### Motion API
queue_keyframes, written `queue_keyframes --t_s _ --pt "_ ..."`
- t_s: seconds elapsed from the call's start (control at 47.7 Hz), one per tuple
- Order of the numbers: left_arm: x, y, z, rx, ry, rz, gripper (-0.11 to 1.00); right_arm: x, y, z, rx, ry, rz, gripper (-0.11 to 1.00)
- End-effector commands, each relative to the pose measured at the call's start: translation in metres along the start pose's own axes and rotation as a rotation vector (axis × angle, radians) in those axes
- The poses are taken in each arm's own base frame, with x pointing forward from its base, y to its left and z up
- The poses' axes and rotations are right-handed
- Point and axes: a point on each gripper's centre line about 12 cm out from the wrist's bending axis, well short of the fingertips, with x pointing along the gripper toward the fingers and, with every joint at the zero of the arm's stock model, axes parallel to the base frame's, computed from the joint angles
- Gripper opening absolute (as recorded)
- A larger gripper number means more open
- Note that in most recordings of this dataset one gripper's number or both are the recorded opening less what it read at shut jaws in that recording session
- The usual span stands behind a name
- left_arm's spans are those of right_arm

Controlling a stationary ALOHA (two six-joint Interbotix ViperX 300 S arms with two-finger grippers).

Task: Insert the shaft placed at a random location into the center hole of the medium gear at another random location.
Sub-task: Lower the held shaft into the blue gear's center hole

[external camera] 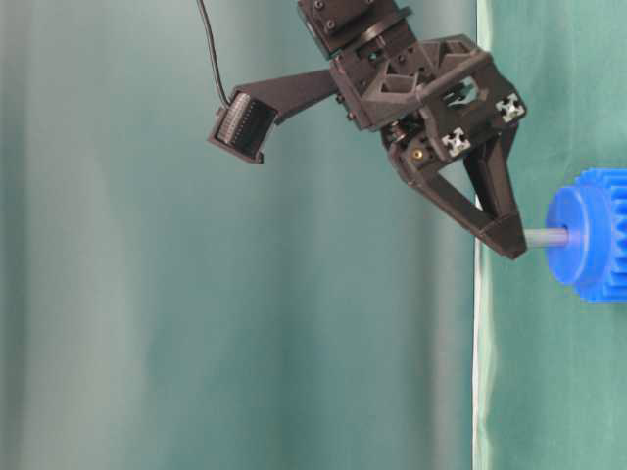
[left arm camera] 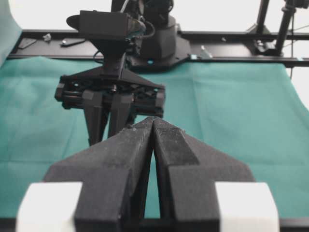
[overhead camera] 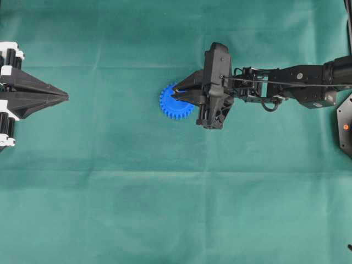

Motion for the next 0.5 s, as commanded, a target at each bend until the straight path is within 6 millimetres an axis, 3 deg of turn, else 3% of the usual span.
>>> queue_keyframes --t_s 0.0,0.483 --pt "0.002 0.0 0.008 0.003 -0.021 -0.002 0.0 -0.001 0.001 0.01 -0.001 -0.038 0.001 0.14" --pt "0.002 0.0 0.007 0.003 -0.018 -0.002 0.0 0.014 0.001 -0.009 0.002 -0.005 -0.001 0.14"
